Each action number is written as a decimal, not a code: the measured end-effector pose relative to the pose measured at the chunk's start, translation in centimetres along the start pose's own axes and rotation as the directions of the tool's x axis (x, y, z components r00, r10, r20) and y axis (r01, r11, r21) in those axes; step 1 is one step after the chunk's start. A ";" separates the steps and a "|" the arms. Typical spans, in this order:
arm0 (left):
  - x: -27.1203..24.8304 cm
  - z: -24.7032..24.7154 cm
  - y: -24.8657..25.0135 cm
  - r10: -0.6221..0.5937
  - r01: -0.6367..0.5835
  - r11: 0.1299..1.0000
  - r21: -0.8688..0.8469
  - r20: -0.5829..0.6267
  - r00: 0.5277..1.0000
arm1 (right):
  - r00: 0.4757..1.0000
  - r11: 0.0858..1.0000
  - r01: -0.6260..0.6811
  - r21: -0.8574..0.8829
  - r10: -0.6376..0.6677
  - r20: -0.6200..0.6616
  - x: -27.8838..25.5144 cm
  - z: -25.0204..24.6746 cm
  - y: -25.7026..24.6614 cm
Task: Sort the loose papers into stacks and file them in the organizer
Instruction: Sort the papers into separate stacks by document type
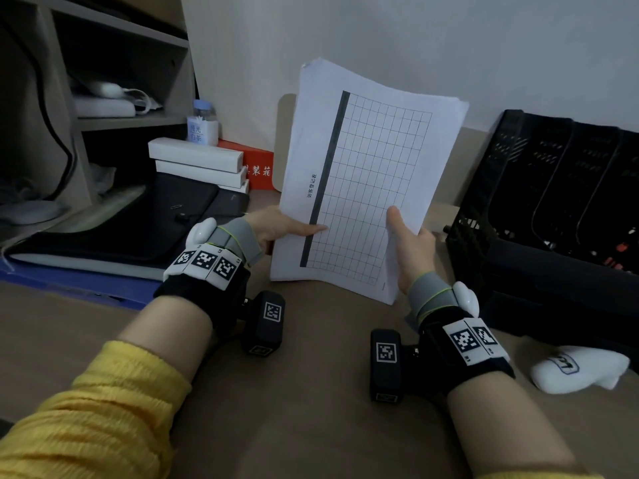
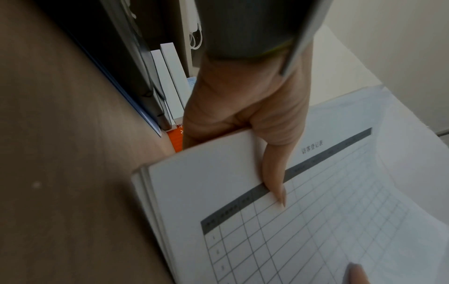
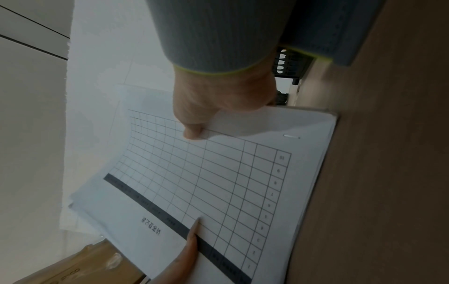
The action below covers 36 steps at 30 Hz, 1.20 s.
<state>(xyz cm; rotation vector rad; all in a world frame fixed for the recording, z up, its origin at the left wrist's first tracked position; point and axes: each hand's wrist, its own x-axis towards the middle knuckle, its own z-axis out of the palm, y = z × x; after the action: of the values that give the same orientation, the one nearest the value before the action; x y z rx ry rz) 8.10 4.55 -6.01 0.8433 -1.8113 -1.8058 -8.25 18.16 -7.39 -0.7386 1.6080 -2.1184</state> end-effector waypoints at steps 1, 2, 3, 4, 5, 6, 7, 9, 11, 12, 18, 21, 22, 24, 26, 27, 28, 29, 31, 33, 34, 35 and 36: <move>-0.1 0.2 0.1 -0.003 0.003 1.000 -0.002 -0.010 1.000 | 1.000 1.000 -0.005 -0.015 0.005 0.007 0.1 0.0 0.2; -0.2 0.3 0.2 0.001 -0.001 1.000 -0.002 -0.019 1.000 | 1.000 0.999 -0.008 -0.034 0.008 0.006 0.2 -0.1 0.5; -0.2 0.4 0.4 0.009 -0.009 1.000 -0.002 -0.018 1.000 | 1.000 0.999 -0.007 -0.053 0.006 -0.003 0.3 -0.1 0.8; -0.2 0.6 0.6 0.012 -0.012 1.000 -0.003 -0.002 1.000 | 1.000 0.998 0.001 -0.063 -0.002 -0.021 0.5 -0.2 1.1; -0.2 0.7 0.7 0.008 -0.008 1.000 -0.012 0.018 1.000 | 0.999 0.997 0.014 -0.075 -0.017 -0.042 0.5 -0.2 1.4; -0.1 0.7 0.7 -0.001 0.001 1.000 -0.023 0.028 1.000 | 0.998 0.995 0.033 -0.092 -0.038 -0.058 0.6 -0.3 1.6; 0.0 0.7 0.7 -0.012 0.013 1.000 -0.026 0.024 1.000 | 0.996 0.993 0.051 -0.111 -0.059 -0.070 0.7 -0.4 1.8; 0.2 0.6 0.5 -0.026 0.026 1.000 -0.012 -0.001 1.000 | 0.995 0.991 0.069 -0.115 -0.077 -0.065 0.8 -0.6 2.0; 0.3 0.4 0.4 -0.034 0.034 0.999 0.013 -0.020 0.999 | 0.996 0.986 0.091 -0.136 -0.093 -0.009 0.9 -0.7 2.0; 0.4 0.3 0.4 -0.040 0.040 0.999 0.020 -0.030 0.999 | 0.994 0.983 0.105 -0.151 -0.104 0.015 0.8 -0.6 1.9; 0.4 0.5 0.7 -0.039 0.038 0.999 -0.007 -0.047 0.998 | 0.989 0.980 0.146 -0.133 -0.144 0.029 1.0 -0.5 1.9; 0.5 0.5 0.6 -0.029 0.028 1.000 -0.009 -0.048 0.998 | 0.990 0.986 0.136 -0.101 -0.139 -0.021 1.3 -0.7 2.0; 0.5 0.4 0.6 -0.030 0.030 1.000 -0.005 -0.053 0.998 | 0.991 0.988 0.128 -0.088 -0.132 -0.032 1.3 -0.7 2.0; 0.5 0.4 0.6 -0.039 0.039 0.999 0.000 -0.050 0.998 | 0.992 0.991 0.111 -0.076 -0.115 -0.052 1.3 -0.6 1.9; 0.4 0.4 0.7 -0.042 0.042 0.999 0.003 -0.042 0.998 | 0.992 0.989 0.102 -0.108 -0.109 -0.065 1.4 -0.6 2.0; 0.3 0.4 0.7 -0.042 0.042 0.999 0.002 -0.041 0.998 | 0.991 0.987 0.101 -0.125 -0.111 -0.076 1.4 -0.7 2.2; 0.4 0.3 0.7 -0.044 0.044 0.999 -0.006 -0.030 0.999 | 0.990 0.986 0.098 -0.139 -0.111 -0.092 1.6 -0.8 2.4; 0.5 0.3 0.6 -0.041 0.041 0.999 -0.009 -0.015 0.999 | 0.988 0.985 0.092 -0.146 -0.108 -0.107 1.7 -1.0 2.5; 0.2 0.4 0.7 -0.026 0.027 0.999 -0.045 0.007 1.000 | 0.987 0.987 0.082 -0.138 -0.100 -0.126 1.7 -1.1 2.4; 0.2 0.4 0.8 0.000 0.000 0.996 -0.085 0.006 1.000 | 0.986 0.991 0.078 -0.106 -0.092 -0.142 1.8 -1.2 2.3; 0.1 0.3 0.9 0.007 -0.006 0.993 -0.118 0.007 1.000 | 0.984 0.993 0.079 -0.086 -0.092 -0.152 1.9 -1.2 2.3; 0.0 0.3 1.0 0.018 -0.021 0.989 -0.148 -0.023 1.000 | 0.982 0.994 0.088 -0.072 -0.098 -0.163 2.0 -1.2 2.4; 0.2 0.1 1.0 0.027 -0.042 0.973 -0.226 -0.068 0.997 | 0.980 0.993 0.099 -0.058 -0.107 -0.170 2.0 -1.2 2.4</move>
<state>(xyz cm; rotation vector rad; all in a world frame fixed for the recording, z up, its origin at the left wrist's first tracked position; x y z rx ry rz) 7.79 4.45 -5.03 0.7679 -1.5337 -1.8966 -10.63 17.24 -9.57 -0.6837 1.7521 -2.2783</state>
